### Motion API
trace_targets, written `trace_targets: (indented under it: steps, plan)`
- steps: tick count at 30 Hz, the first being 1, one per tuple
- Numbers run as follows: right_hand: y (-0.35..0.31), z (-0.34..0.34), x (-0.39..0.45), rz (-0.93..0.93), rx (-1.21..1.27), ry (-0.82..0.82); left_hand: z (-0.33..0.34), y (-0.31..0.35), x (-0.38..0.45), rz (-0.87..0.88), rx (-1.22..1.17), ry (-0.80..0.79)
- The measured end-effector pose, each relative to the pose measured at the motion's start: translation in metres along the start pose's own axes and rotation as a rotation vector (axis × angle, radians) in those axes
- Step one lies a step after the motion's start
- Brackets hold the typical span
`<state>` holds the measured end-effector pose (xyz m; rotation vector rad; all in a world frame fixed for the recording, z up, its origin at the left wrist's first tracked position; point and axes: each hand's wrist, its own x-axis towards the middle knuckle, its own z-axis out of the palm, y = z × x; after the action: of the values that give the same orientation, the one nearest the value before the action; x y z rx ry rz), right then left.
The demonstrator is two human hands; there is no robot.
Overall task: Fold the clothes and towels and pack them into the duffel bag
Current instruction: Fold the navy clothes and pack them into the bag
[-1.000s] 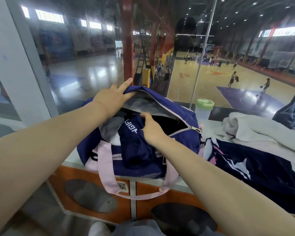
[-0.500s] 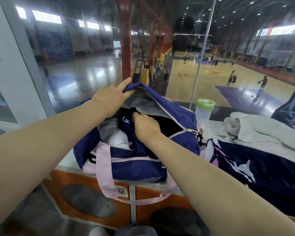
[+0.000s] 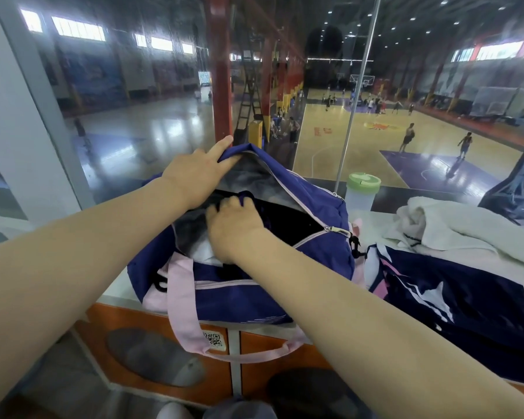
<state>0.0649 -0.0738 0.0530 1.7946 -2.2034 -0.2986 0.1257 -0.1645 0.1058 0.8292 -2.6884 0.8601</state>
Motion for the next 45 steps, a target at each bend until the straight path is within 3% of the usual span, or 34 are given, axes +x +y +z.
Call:
trace_targets:
  steps: [2, 4, 7, 18, 22, 28, 36, 41, 45]
  plan:
    - [-0.002, 0.01, 0.0, -0.14, -0.036, 0.035, 0.002, 0.001, -0.001, 0.003, 0.006, -0.005]
    - [0.008, 0.023, 0.005, -0.154, -0.028, -0.064, 0.002, 0.001, -0.002, 0.006, 0.015, -0.008]
    - [0.023, 0.039, 0.013, -0.043, 0.135, -0.177, 0.004, -0.001, -0.003, 0.013, 0.013, -0.01]
    - [0.01, 0.035, 0.047, 0.317, 0.755, -0.217, 0.011, 0.002, -0.001, 0.008, -0.012, 0.012]
    - [0.006, 0.059, 0.038, 0.225, 0.677, -0.199, 0.019, -0.002, -0.003, 0.01, -0.004, 0.013]
    - [0.012, 0.06, 0.026, 0.108, 0.296, -0.219, 0.02, -0.004, -0.017, 0.007, -0.056, 0.018]
    - [0.019, 0.045, -0.024, 0.064, 0.155, -0.194, 0.018, -0.002, -0.047, -0.025, -0.037, -0.006]
    - [0.02, 0.046, -0.041, 0.066, 0.338, -0.194, 0.014, 0.007, -0.063, -0.039, -0.066, -0.05]
    - [0.035, 0.04, -0.062, 0.036, 0.456, -0.021, 0.014, 0.028, -0.084, -0.057, -0.158, 0.025]
